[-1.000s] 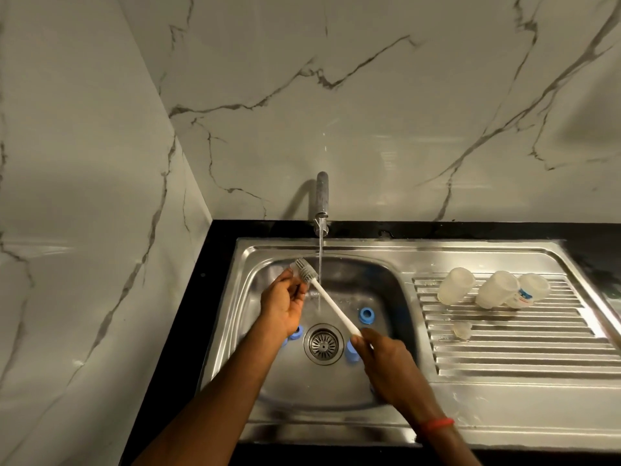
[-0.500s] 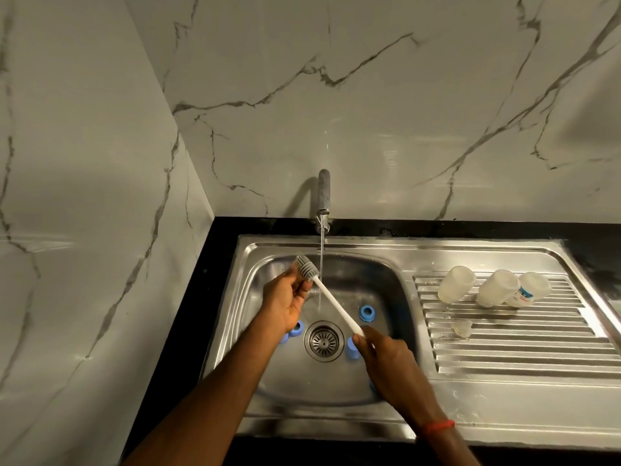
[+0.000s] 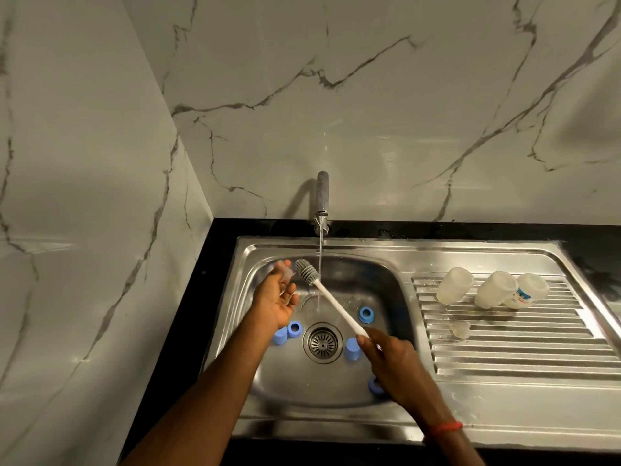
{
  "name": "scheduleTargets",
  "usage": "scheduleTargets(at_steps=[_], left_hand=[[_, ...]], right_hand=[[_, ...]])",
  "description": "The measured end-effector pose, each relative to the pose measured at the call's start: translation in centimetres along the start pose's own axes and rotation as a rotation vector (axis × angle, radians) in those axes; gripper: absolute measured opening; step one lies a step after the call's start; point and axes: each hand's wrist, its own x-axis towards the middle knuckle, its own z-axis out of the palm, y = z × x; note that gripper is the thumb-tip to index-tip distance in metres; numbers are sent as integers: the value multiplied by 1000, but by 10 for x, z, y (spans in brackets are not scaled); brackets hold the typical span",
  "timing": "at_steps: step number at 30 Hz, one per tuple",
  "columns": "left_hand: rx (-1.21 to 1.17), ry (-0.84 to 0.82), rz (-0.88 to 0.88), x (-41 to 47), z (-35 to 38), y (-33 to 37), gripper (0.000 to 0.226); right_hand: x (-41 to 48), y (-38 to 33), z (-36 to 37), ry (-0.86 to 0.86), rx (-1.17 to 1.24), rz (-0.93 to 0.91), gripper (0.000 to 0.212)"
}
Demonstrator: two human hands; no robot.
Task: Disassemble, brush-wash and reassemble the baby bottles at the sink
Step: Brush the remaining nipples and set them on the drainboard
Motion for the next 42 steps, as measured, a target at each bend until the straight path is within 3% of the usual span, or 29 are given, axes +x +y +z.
scheduleTargets(at_steps=[4, 7, 10, 14, 22, 34, 38, 42], left_hand=[[-179, 25, -21, 7, -9, 9, 32], [-262, 7, -18, 8, -11, 11, 37], [-195, -1, 13, 11, -10, 8, 32], [-96, -37, 95, 11, -6, 4, 26], [-124, -13, 195, 15, -2, 7, 16], [-231, -156, 361, 2, 5, -2, 21], [-280, -206, 343, -3, 9, -3, 18], [-288, -239, 275, -4, 8, -2, 20]], right_hand=[[-3, -3, -10, 98, -109, -88, 37], [-6, -9, -14, 206, -320, -214, 23], [-7, -21, -14, 255, -562, -273, 28], [-5, -28, -15, 357, -676, -335, 39], [-6, -29, -11, 395, -701, -351, 45], [-2, -33, -6, 444, -750, -365, 39], [-2, -43, -7, 234, -550, -184, 16], [4, -52, -10, -306, 422, 297, 36]])
